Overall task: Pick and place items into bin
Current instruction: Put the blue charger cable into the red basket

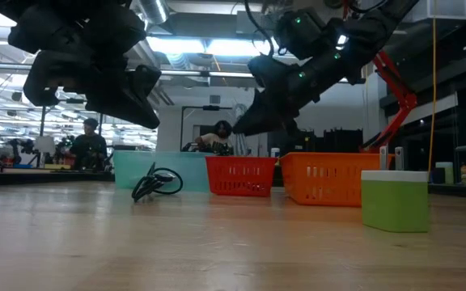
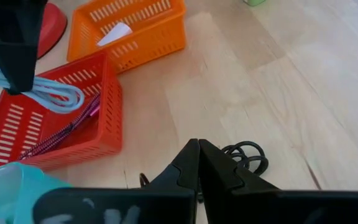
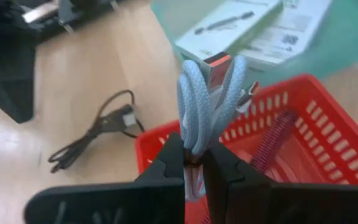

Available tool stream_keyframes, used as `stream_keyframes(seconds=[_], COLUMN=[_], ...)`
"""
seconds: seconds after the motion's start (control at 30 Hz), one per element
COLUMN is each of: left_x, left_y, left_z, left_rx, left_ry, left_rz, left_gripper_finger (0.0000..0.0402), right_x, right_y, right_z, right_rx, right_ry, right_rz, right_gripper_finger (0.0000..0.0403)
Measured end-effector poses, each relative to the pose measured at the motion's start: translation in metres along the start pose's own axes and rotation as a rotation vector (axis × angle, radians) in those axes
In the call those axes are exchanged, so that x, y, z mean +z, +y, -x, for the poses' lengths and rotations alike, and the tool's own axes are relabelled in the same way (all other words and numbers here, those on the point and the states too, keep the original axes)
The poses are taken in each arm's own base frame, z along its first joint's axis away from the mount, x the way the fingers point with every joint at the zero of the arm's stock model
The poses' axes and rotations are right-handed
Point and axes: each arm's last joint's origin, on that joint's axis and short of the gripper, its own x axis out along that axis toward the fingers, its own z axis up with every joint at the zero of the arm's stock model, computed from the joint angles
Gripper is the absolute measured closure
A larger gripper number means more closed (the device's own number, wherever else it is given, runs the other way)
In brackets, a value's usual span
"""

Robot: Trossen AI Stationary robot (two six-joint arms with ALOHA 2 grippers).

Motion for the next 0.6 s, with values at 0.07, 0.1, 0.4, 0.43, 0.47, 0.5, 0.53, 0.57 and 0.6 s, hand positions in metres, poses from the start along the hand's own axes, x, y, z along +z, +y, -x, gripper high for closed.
stream_keyframes(seconds=[0.07, 0.1, 0.4, 0.43, 0.47, 0.5, 0.53, 0.57, 0.6], left_x=[0.0, 0.0001, 0.0001, 0.0002, 0.0001, 0.0002, 0.0001, 0.0002, 0.0001], left_y=[-0.0001, -0.0001, -0.0001, 0.0, -0.0001, 0.0, -0.0001, 0.0, -0.0001], left_z=[0.0, 0.0, 0.0, 0.0, 0.0, 0.0, 0.0, 0.0, 0.0], left_rx=[-0.001, 0.0, 0.0, 0.0, 0.0, 0.0, 0.0, 0.0, 0.0], left_ry=[0.0, 0.0, 0.0, -0.001, -0.001, -0.001, 0.0, -0.001, 0.0], left_rz=[0.0, 0.0, 0.038, 0.044, 0.045, 0.045, 0.045, 0.046, 0.047], left_gripper_finger=[0.0396, 0.0396, 0.0399, 0.0398, 0.0397, 0.0396, 0.0395, 0.0394, 0.0394], right_x=[-0.001, -0.0015, -0.0061, -0.0068, -0.0074, -0.0073, -0.0072, -0.007, -0.0069], right_y=[-0.0034, -0.0047, -0.0081, -0.0084, -0.0086, -0.0086, -0.0085, -0.0085, -0.0086], right_z=[0.0, 0.0, 0.0004, 0.0005, 0.0005, 0.0005, 0.0005, 0.0005, 0.0005], right_rx=[-0.014, -0.02, -0.044, -0.047, -0.049, -0.048, -0.048, -0.047, -0.051], right_ry=[0.018, 0.027, 0.078, 0.086, 0.09, 0.09, 0.088, 0.087, 0.085], right_rz=[-0.004, -0.006, -0.028, -0.031, -0.03, -0.023, -0.01, -0.006, -0.005], right_gripper_finger=[0.039, 0.039, 0.0375, 0.0374, 0.0373, 0.0372, 0.0371, 0.0371, 0.0371])
